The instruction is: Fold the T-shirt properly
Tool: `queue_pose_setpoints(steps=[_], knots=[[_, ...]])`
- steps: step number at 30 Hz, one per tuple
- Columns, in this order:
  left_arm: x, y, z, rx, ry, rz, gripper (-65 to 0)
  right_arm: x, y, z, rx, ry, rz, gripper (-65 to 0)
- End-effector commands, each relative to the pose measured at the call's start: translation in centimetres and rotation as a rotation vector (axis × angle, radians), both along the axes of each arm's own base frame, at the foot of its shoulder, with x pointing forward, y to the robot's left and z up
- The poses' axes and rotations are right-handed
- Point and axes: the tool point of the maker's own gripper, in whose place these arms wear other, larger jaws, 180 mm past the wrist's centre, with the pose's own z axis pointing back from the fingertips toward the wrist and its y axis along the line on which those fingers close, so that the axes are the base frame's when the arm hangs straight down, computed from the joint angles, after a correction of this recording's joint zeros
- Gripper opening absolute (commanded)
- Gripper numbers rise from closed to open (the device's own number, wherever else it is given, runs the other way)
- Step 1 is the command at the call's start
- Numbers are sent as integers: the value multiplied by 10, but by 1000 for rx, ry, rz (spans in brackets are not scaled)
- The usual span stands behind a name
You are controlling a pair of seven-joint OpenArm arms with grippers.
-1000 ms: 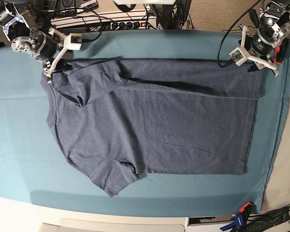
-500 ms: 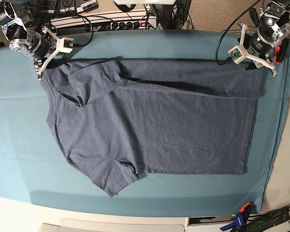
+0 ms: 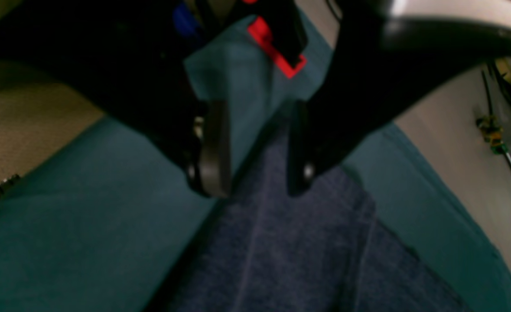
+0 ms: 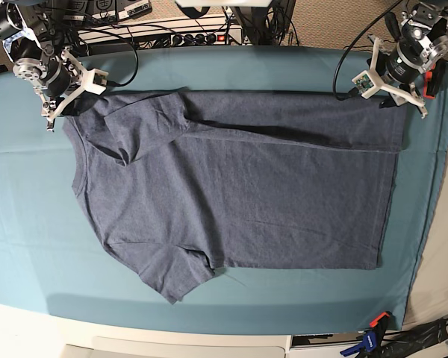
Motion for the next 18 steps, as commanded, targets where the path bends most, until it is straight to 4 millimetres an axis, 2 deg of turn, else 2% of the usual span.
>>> queue_pose_setpoints(steps=[1,5,6,8,9,12,15,18], knots=[[6,1,8,3,-29,-11,-415,10,-3,10,-17,-36,16,-380],[6,1,8,4,-29,-11,-415,9,-3,10,-17,-34,16,-389],[6,1,8,4,-29,-11,-415,9,-3,10,-19,-28,17,-440],[6,1,8,5,-29,-13,-415,6,-3,8,-18,-12,17,-594],[6,1,8,10,-30,-15,-415,6,-2,8,-10,-9,11,-650],[7,4,8,45,-36,-33,-412,6,-2,7,-5,-9,9,-650],[5,2,7,72,-33,-90,-374,6,-2,7,-4,-9,9,-650],[2,1,1,84,-12,-131,-366,6,-1,7,-1,-9,12,-650]])
